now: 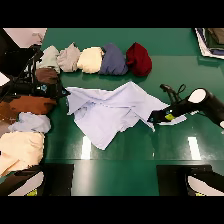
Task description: Fold the shirts.
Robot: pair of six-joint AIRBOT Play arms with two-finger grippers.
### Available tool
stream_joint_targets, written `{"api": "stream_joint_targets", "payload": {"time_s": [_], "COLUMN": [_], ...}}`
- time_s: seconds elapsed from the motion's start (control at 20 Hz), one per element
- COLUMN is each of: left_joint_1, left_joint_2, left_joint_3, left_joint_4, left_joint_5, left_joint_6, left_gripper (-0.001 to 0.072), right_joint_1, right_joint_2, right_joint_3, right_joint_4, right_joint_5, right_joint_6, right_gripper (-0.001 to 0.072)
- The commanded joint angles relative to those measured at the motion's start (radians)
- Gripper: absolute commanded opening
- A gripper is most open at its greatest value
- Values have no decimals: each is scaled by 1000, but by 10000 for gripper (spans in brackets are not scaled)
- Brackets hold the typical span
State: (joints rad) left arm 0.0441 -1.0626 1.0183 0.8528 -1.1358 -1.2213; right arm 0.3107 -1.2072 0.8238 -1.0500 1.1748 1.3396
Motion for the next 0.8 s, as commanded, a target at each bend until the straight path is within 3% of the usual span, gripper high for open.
{"api": "stream_joint_targets", "payload": {"time_s": [0.0, 0.1, 0.15, 0.2, 0.25, 0.3, 0.45, 0.75], "left_joint_1": [0, 0, 0, 0, 0, 0, 18, 149], "left_joint_2": [0, 0, 0, 0, 0, 0, 11, 80], "left_joint_3": [0, 0, 0, 0, 0, 2, 113, 677], "left_joint_4": [2, 3, 3, 3, 3, 3, 13, 13], "left_joint_5": [3, 2, 2, 2, 3, 2, -6, -38], "left_joint_6": [0, 0, 0, 0, -1, -1, -13, -29], "left_gripper": [23, 23, 23, 23, 23, 22, 22, 22], "right_joint_1": [45, 45, 45, 45, 45, 45, 6, -270], "right_joint_2": [13, 13, 13, 13, 13, 16, 89, 341], "right_joint_3": [-47, -47, -47, -47, -46, -45, 32, 500], "right_joint_4": [-2, -56, -103, -130, -139, -148, -186, -180], "right_joint_5": [-50, -50, -50, -52, -63, -80, -73, -82], "right_joint_6": [2, 47, 72, 75, 74, 76, 116, 138], "right_gripper": [505, 496, 406, 268, 61, 24, 24, 23]}}
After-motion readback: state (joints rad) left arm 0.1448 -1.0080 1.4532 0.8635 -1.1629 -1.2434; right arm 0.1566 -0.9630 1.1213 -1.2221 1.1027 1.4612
